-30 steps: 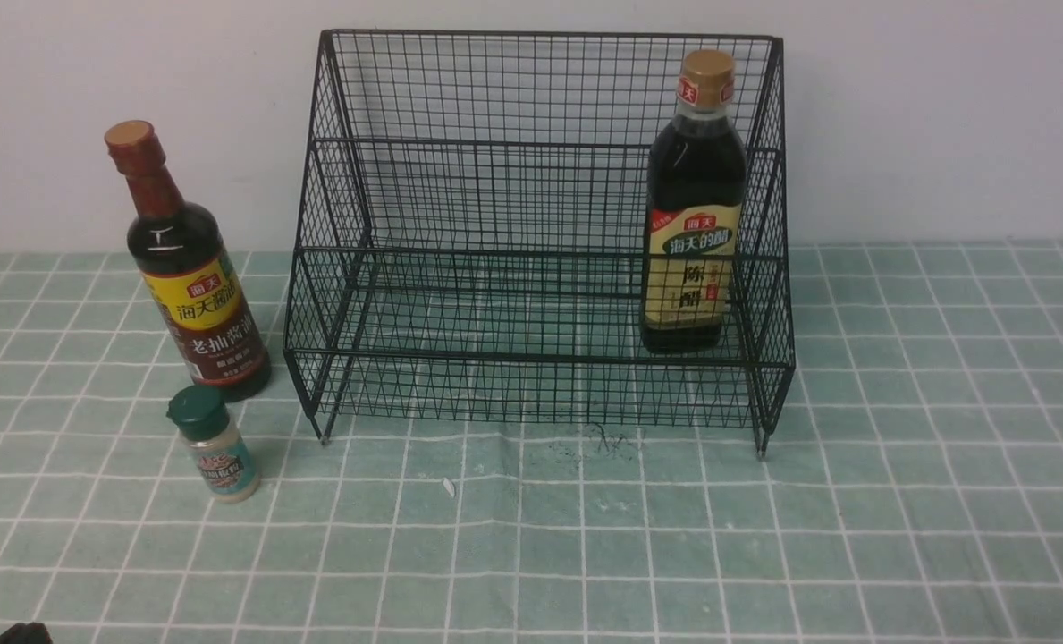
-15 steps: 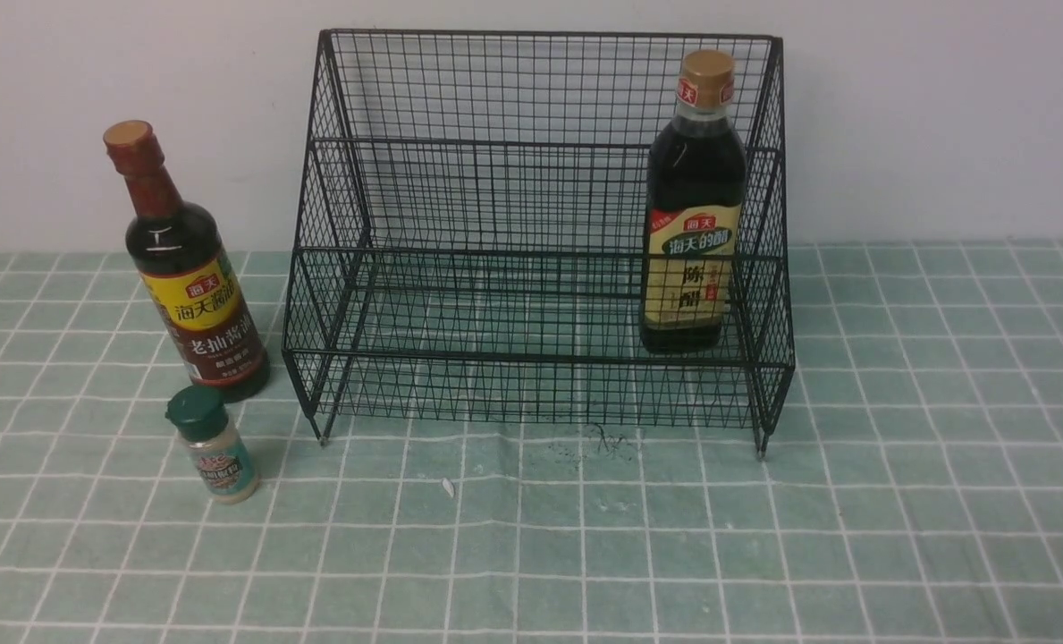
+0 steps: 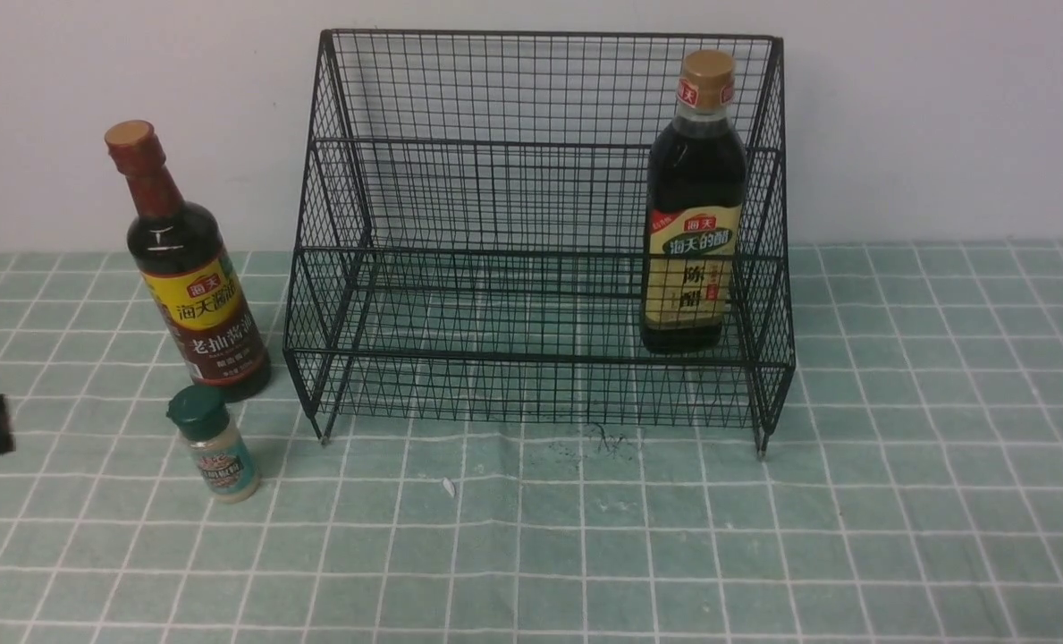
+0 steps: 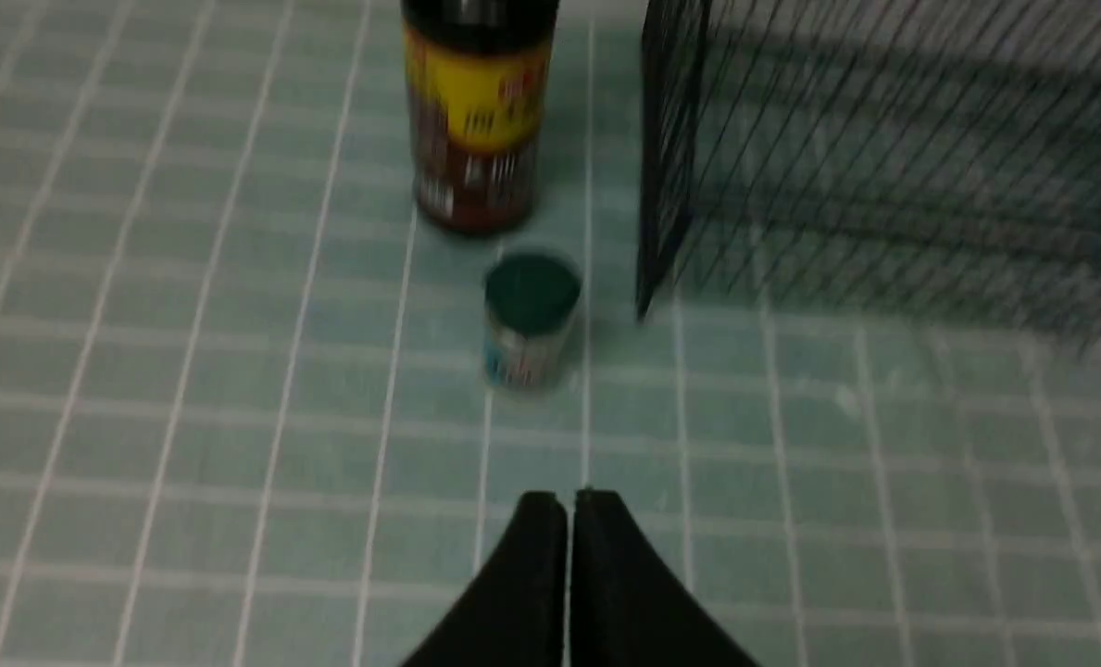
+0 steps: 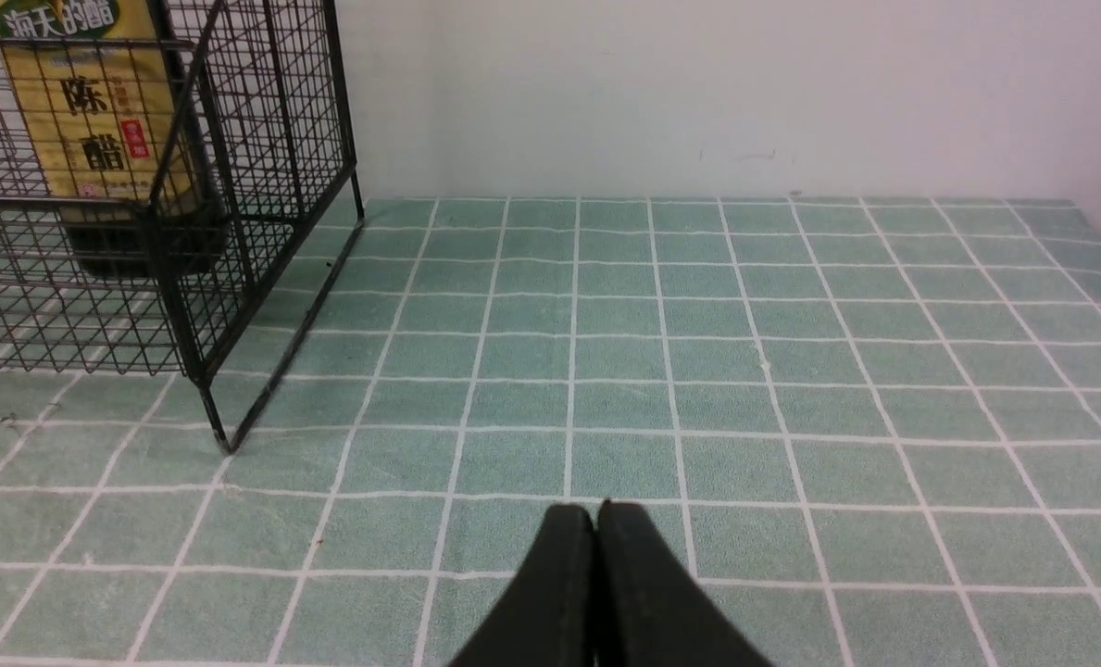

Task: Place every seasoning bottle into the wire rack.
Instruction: Use the left arm to grab the condiment bottle closest to it

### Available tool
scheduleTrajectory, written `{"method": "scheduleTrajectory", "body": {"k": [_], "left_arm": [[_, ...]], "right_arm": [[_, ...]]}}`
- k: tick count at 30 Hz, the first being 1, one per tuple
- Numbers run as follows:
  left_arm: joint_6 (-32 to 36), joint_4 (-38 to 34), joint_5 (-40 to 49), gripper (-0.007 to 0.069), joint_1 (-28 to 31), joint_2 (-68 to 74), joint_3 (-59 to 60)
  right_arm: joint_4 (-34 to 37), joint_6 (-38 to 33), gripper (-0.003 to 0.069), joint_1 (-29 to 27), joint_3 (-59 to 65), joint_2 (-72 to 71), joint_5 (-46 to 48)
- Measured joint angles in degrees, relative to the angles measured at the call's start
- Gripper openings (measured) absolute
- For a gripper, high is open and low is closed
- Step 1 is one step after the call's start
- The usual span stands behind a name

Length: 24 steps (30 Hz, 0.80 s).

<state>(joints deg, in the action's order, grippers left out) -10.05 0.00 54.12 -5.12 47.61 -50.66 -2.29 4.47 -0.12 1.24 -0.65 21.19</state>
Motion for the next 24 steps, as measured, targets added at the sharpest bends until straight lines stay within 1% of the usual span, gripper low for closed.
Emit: {"method": "scheduleTrajectory", "body": {"k": [1, 2, 3, 5, 9, 11, 14, 18, 22, 23, 24], "left_arm": [[1.8, 0.0, 2.5, -0.0006, 0.0, 4.5, -2.1], [2.0, 0.0, 3.2, -0.0006, 0.0, 5.9, -2.8], [3.6, -0.5, 4.9, -0.0006, 0.0, 10.7, -4.9], [5.2, -0.8, 5.9, -0.0006, 0.0, 16.1, -7.0], [6.1, -1.1, 6.0, -0.0006, 0.0, 26.2, -11.3], [6.4, -1.1, 5.9, -0.0006, 0.0, 28.2, -12.1], [8.6, -1.1, 3.8, 0.0001, 0.0, 32.1, -12.9], [11.6, -1.1, -1.7, 0.0073, 0.0, 35.3, -13.0], [12.4, -1.1, -7.7, 0.0227, 0.0, 37.5, -13.0], [12.4, -1.1, -8.1, 0.0246, 0.0, 37.6, -13.0], [12.5, -1.1, -10.0, 0.032, 0.0, 38.7, -13.1]], "right_arm": [[0.0, 0.4, -0.0015, 0.0, 0.0, 0.0, 0.0], [0.0, 0.4, -0.0015, 0.0, 0.0, 0.0, 0.0], [0.0, 0.6, -0.0015, 0.0, 0.0, 0.0, 0.0], [0.0, 0.6, -0.0015, 0.0, 0.0, 0.0, 0.0], [0.0, 0.6, -0.0015, 0.0, 0.0, 0.0, 0.0], [0.0, 0.6, -0.0015, 0.0, 0.0, 0.0, 0.0], [0.0, 0.6, -0.0015, 0.0, 0.0, 0.0, 0.0], [0.0, 0.6, -0.0015, 0.0, 0.0, 0.0, 0.0], [0.0, 0.6, -0.0015, 0.0, 0.0, 0.0, 0.0], [0.0, 0.6, -0.0015, 0.0, 0.0, 0.0, 0.0], [0.0, 0.6, -0.0015, 0.0, 0.0, 0.0, 0.0]]}}
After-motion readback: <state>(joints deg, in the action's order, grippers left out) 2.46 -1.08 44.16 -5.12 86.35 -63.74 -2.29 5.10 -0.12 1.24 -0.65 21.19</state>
